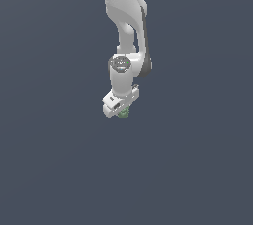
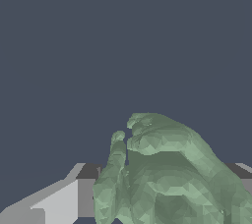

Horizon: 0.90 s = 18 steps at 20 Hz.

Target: Pick up the object and move it to a goal position.

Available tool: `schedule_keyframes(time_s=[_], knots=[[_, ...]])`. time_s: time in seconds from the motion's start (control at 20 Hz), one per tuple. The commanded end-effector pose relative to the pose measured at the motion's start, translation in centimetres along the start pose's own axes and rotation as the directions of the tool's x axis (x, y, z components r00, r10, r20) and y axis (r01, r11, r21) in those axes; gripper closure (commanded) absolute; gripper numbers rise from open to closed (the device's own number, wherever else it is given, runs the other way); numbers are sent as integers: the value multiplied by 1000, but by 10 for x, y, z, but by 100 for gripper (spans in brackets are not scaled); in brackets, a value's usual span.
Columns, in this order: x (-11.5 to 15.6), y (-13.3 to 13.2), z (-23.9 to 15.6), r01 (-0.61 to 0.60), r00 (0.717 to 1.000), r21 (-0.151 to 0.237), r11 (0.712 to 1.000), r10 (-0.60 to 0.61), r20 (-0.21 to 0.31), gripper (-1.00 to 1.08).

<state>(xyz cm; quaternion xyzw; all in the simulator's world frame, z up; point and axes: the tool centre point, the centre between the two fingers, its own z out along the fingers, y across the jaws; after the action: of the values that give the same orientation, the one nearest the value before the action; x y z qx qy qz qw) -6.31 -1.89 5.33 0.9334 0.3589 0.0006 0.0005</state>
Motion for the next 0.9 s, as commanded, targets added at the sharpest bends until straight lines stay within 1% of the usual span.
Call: schedule_keyframes(time_s=[0.0, 0.4, 0.85], knots=[[0, 0, -1, 0, 1000, 0, 1000, 0, 0, 108], [12, 12, -18, 0, 1000, 1, 1000, 0, 0, 108], [42, 43, -60, 1, 1000, 1, 1000, -1, 0, 108]])
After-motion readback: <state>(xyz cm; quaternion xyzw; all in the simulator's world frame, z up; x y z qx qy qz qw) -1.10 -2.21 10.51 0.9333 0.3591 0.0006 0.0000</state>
